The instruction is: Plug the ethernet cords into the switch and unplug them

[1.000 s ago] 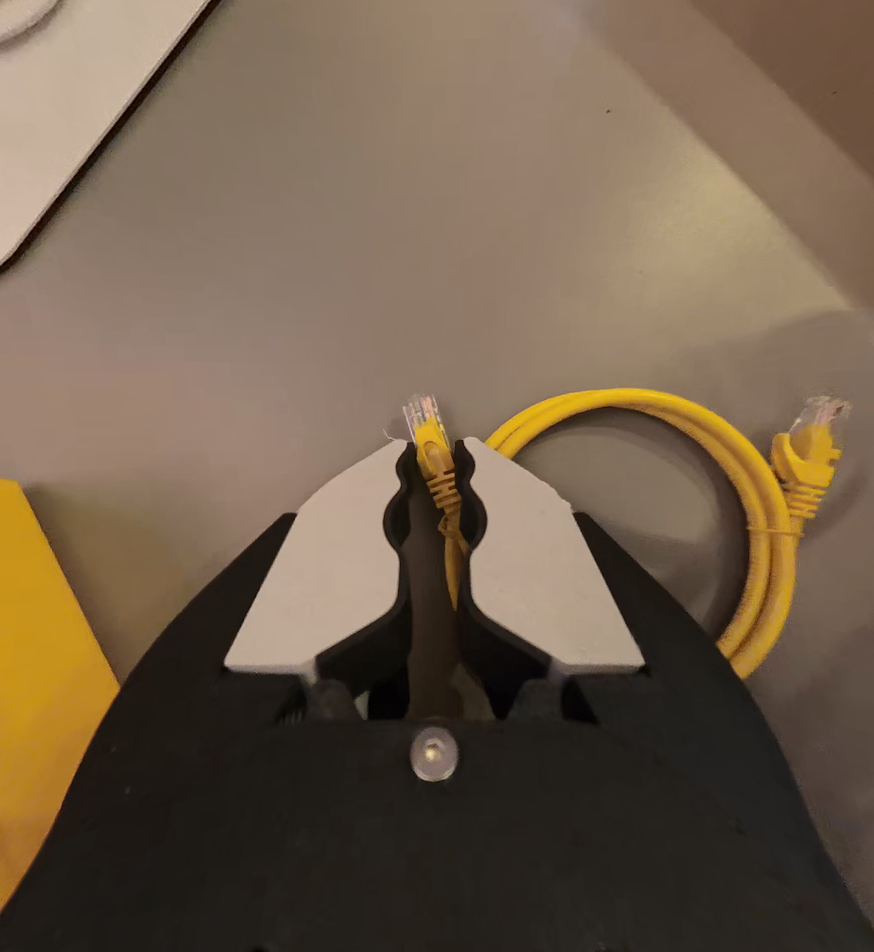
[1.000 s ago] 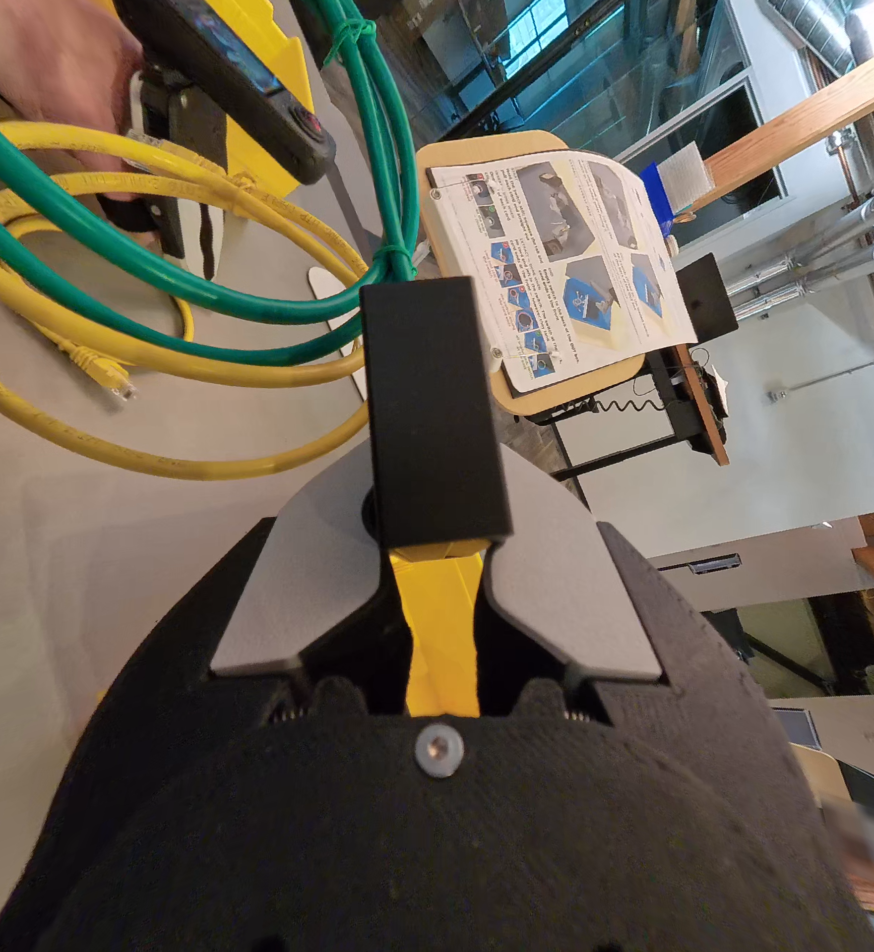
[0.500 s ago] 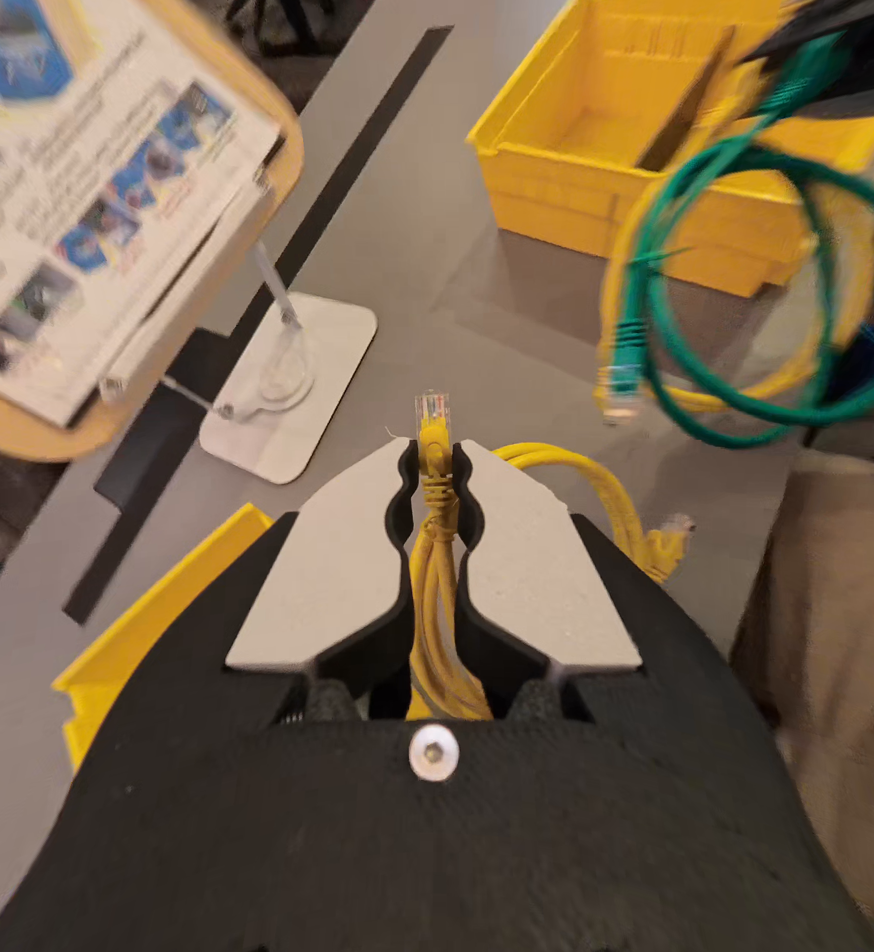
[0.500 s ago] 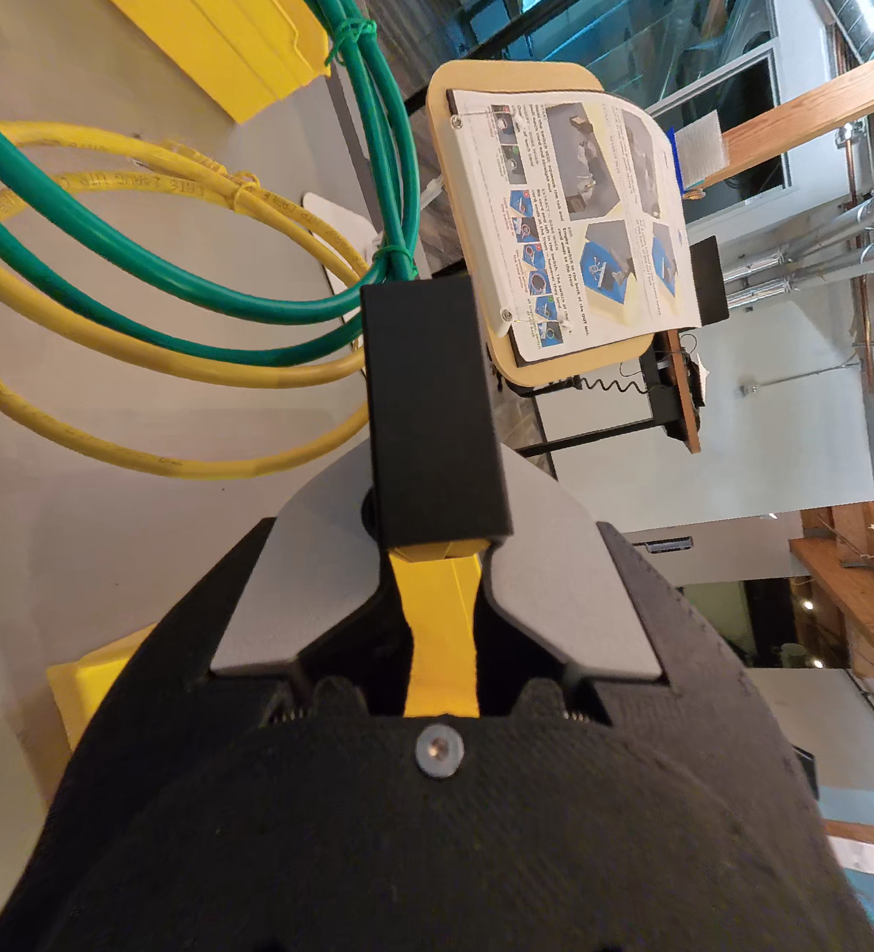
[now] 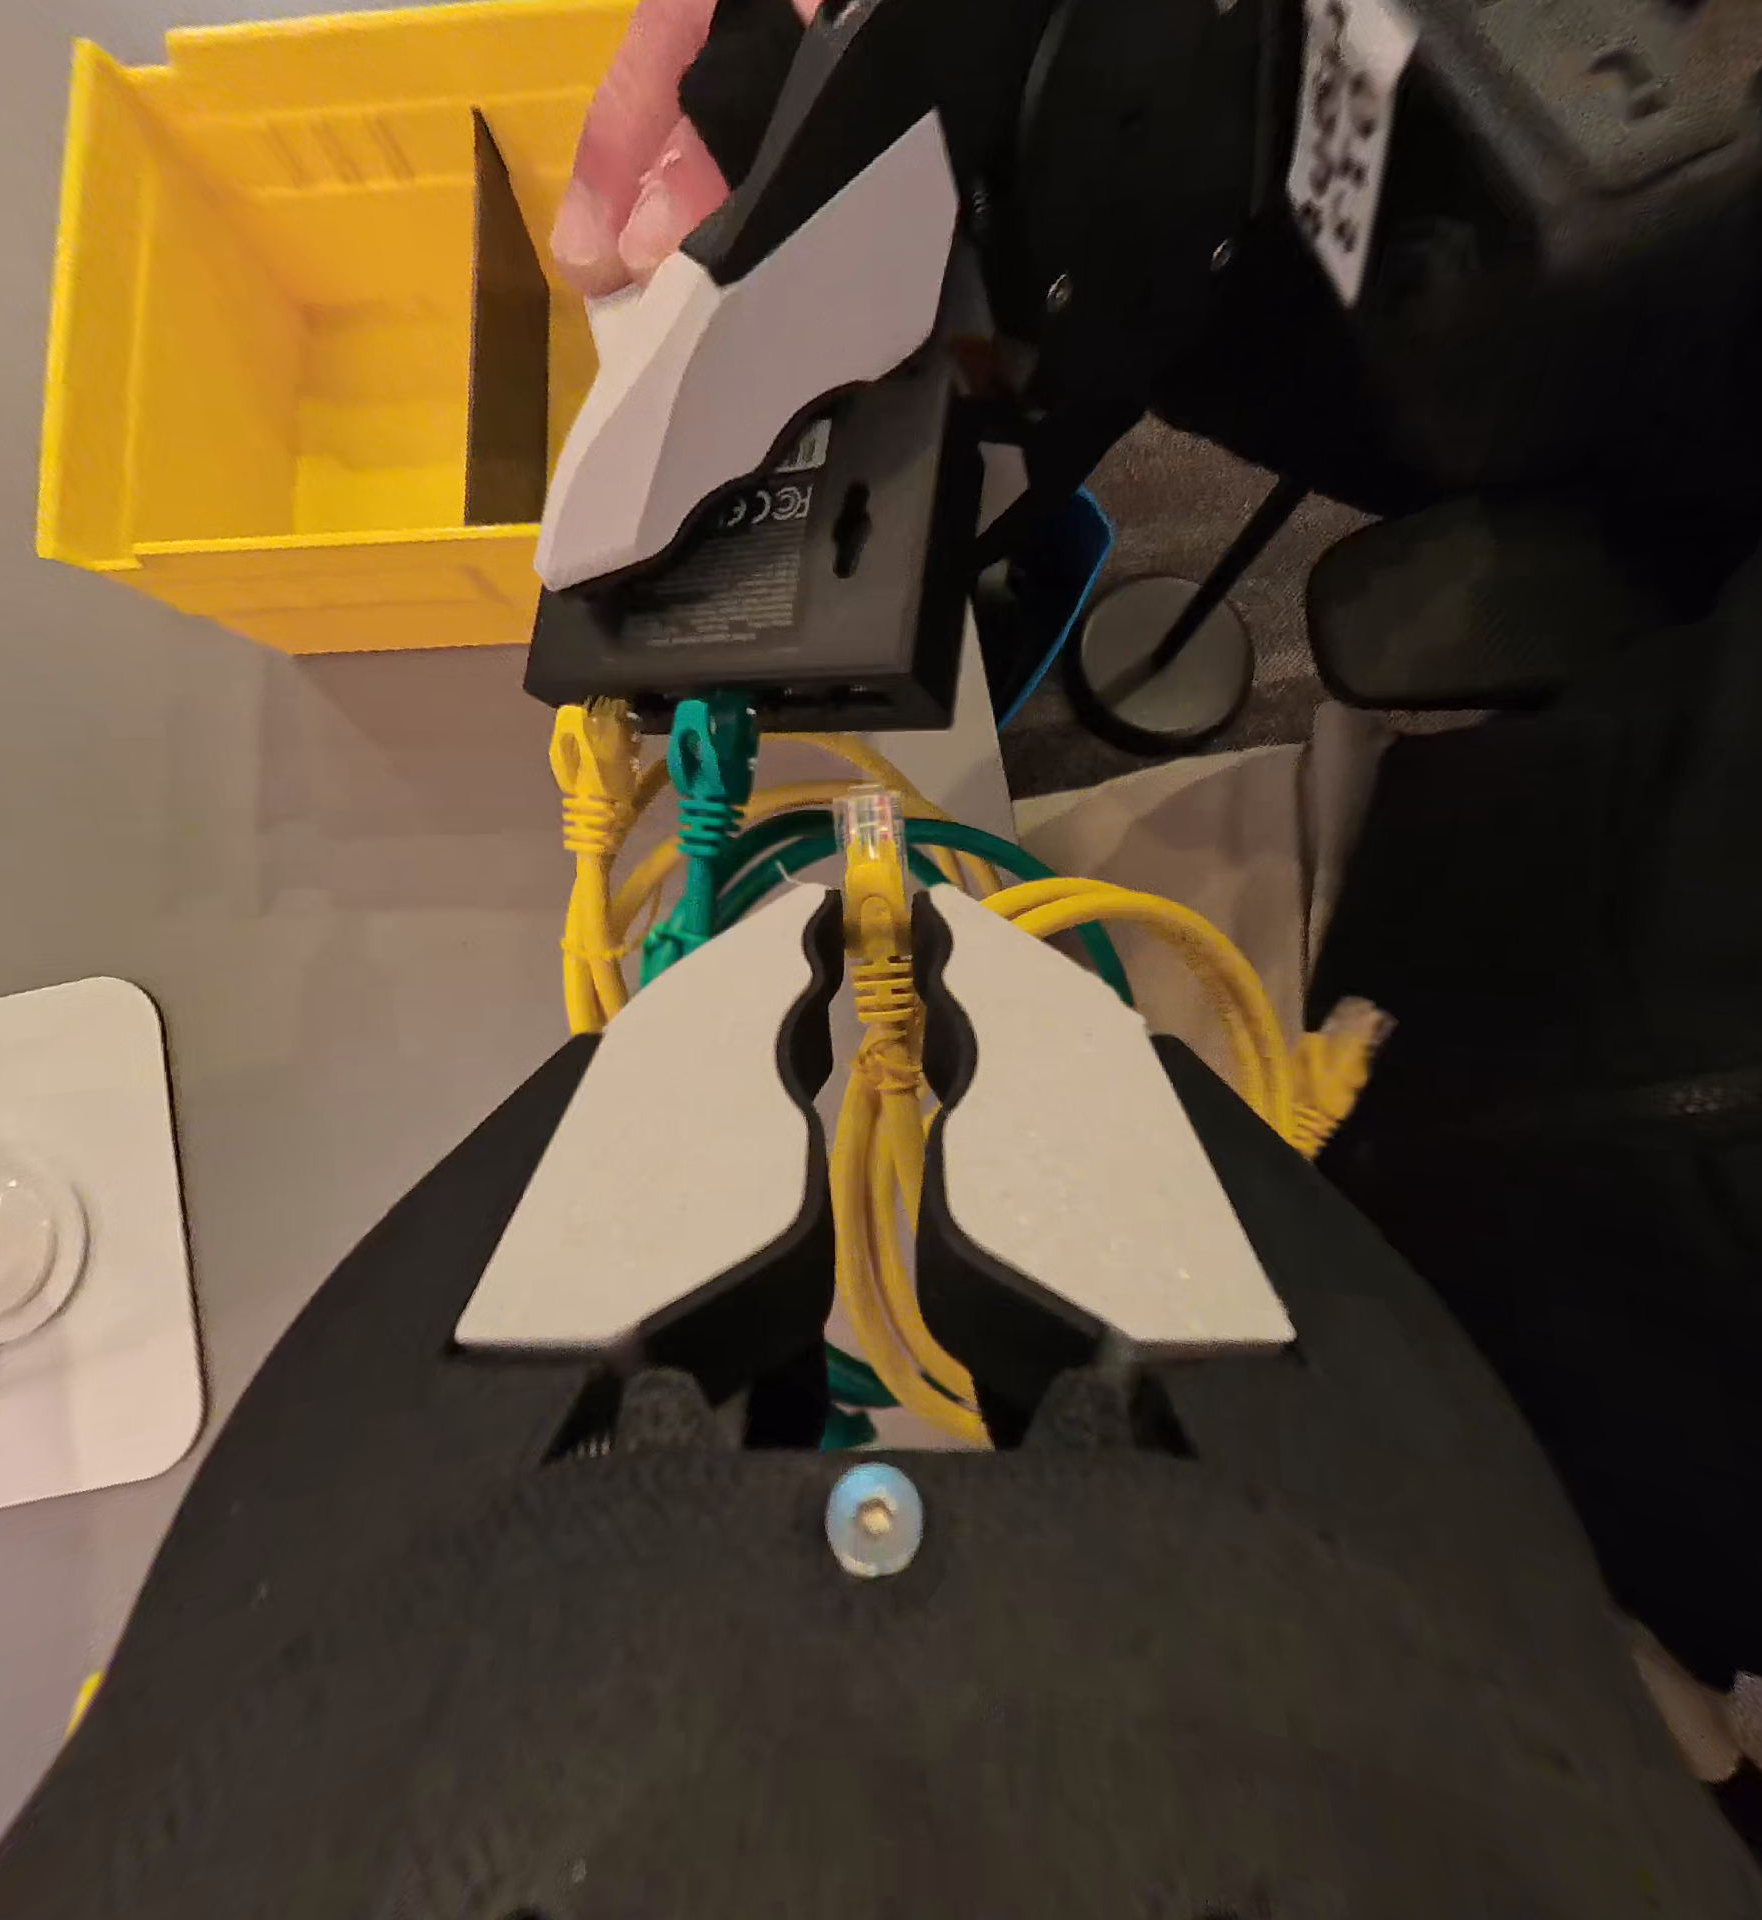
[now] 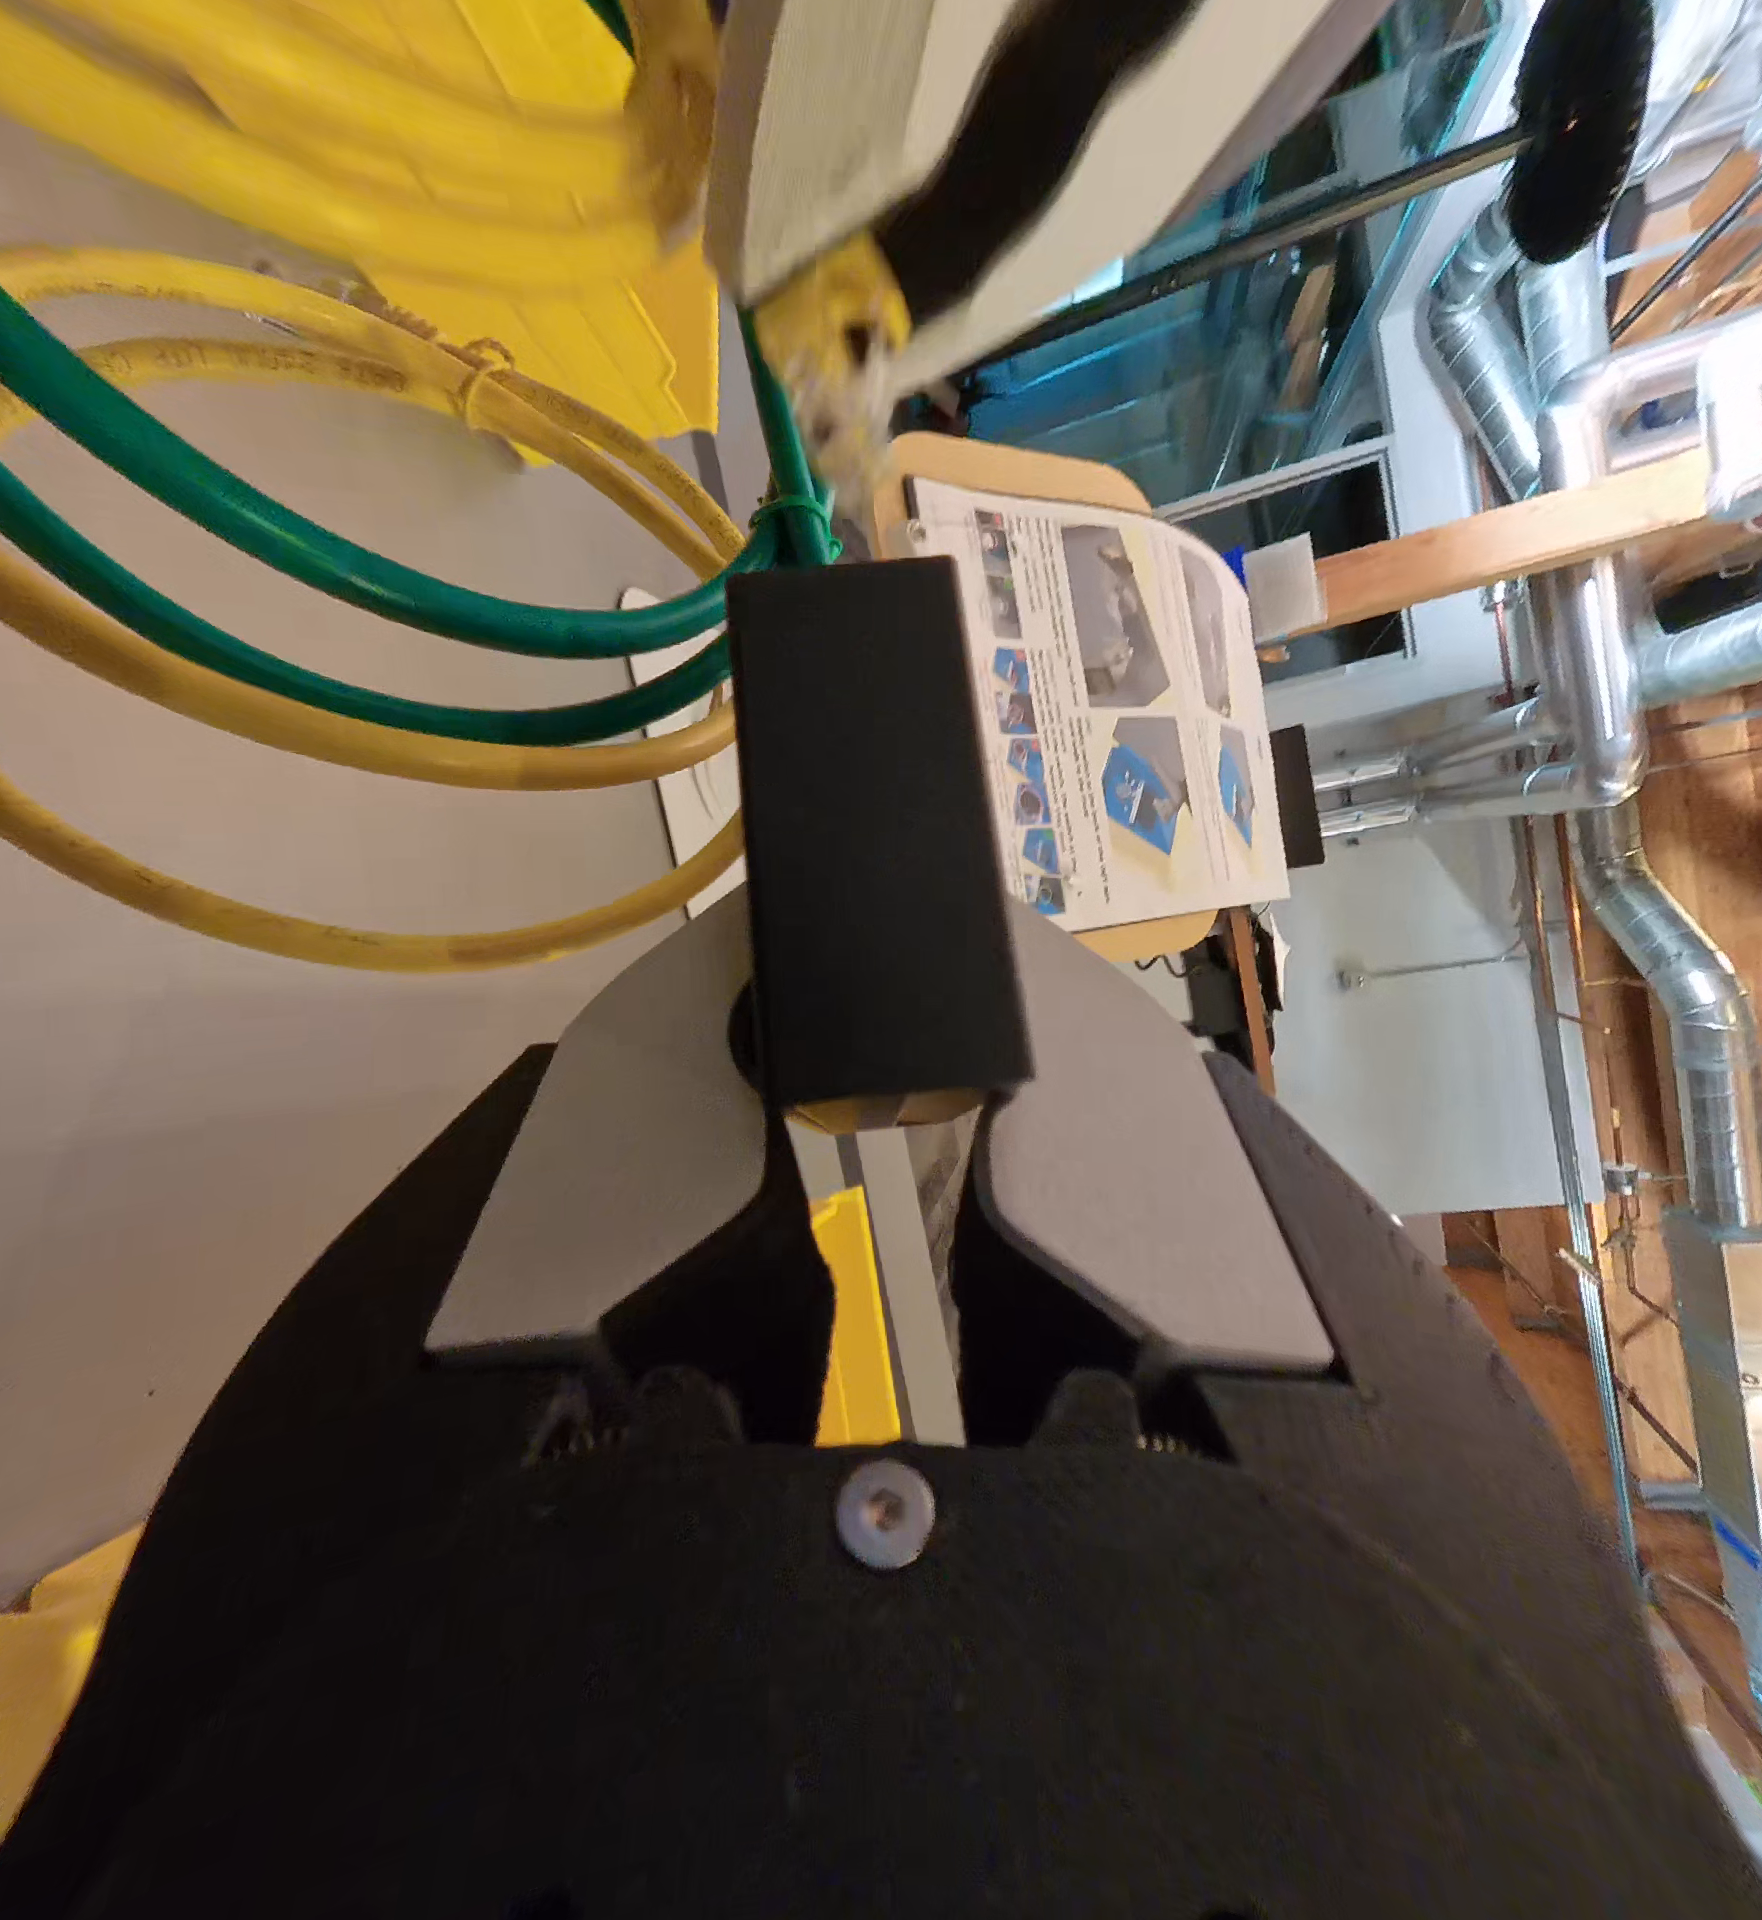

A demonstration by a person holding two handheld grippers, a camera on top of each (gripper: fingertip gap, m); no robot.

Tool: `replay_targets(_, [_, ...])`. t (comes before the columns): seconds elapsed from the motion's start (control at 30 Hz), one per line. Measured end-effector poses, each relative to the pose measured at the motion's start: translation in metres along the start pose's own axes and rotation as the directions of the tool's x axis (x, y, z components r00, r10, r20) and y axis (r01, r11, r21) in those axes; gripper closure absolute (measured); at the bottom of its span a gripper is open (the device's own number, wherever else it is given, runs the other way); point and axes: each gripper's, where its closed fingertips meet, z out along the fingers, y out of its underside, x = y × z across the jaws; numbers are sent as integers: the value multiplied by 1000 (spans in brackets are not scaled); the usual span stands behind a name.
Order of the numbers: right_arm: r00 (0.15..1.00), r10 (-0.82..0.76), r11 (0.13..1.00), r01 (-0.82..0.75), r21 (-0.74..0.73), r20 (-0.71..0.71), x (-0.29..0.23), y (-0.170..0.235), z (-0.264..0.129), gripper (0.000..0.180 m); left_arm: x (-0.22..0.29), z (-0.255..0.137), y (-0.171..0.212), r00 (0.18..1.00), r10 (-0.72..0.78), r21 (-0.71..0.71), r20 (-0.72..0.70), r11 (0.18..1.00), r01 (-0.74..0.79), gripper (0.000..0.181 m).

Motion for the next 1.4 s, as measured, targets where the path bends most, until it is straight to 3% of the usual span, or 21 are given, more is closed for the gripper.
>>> replay_targets(0.4, [1000,-5,998,7,68,-21,3,-17,-3,149,11,1,-12,981,-12,51,-191,998,22,169])
replay_targets(1.03, [998,-59,994,59,89,-4,0,-28,-4,149,21,2,-10,947,-33,8,-320,999,38,169])
replay_targets(1.4, [995,-88,994,85,71,38,-6,-36,-1,149,23,1,-7,957,-23,-12,-288,1000,20,170])
